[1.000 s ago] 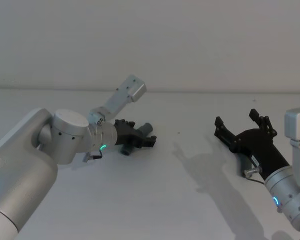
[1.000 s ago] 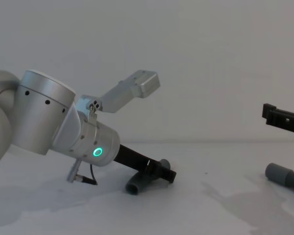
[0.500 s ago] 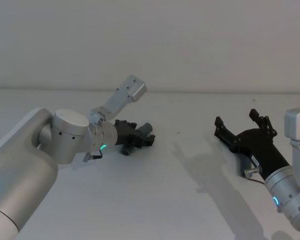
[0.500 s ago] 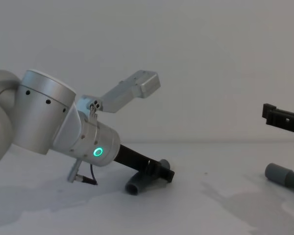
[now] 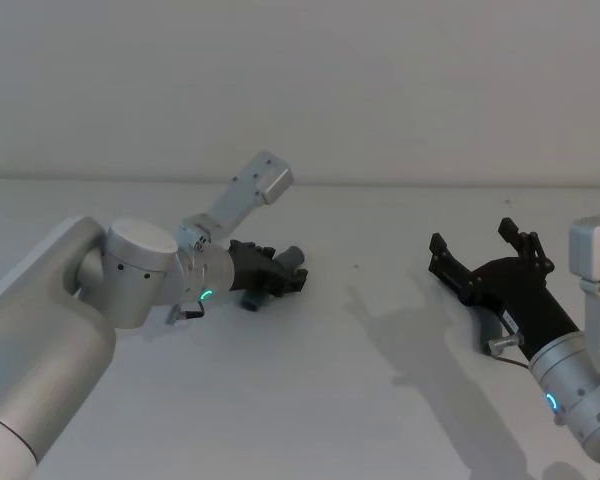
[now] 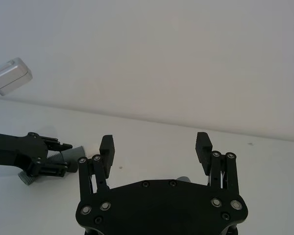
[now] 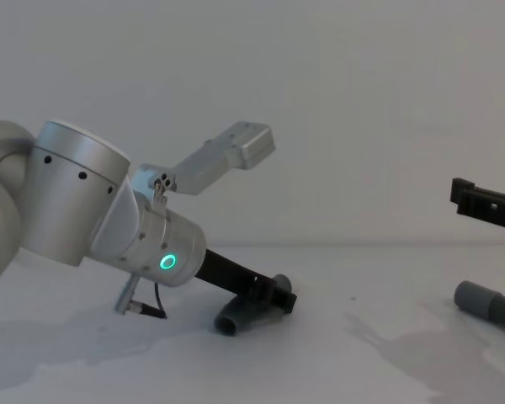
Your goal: Use both hands to pick up one end of the pipe from the table, align the ends, and insert them.
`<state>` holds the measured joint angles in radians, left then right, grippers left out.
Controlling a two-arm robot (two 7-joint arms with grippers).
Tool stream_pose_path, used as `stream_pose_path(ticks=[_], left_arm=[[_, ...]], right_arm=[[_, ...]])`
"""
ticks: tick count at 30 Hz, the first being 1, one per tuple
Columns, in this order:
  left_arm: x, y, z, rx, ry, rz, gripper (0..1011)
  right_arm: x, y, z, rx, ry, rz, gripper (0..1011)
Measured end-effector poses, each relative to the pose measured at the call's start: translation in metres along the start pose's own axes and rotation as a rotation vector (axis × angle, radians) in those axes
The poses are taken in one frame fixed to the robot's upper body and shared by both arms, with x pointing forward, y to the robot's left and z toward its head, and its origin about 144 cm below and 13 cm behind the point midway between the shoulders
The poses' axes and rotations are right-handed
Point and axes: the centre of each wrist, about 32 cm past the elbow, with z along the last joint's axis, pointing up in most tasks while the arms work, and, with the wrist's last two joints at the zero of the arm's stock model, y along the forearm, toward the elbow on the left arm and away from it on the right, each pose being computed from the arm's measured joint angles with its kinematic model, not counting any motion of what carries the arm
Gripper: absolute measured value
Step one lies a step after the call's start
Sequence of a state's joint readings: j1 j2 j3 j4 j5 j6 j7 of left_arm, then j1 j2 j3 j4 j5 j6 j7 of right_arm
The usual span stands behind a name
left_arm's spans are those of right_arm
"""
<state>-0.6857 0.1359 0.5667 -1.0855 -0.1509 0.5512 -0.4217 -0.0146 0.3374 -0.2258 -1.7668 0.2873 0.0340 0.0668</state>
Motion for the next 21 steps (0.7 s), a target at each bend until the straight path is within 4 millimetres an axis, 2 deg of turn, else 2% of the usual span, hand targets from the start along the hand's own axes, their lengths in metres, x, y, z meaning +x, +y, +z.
stream_pose_path(ticks=[21], left_arm=[[0.0001,0.0000,-0.0002,0.002,0.000,0.001,522]], right_arm=[[0.0042,0.0017,0.0042,-0.017,-0.027,0.026,1003]])
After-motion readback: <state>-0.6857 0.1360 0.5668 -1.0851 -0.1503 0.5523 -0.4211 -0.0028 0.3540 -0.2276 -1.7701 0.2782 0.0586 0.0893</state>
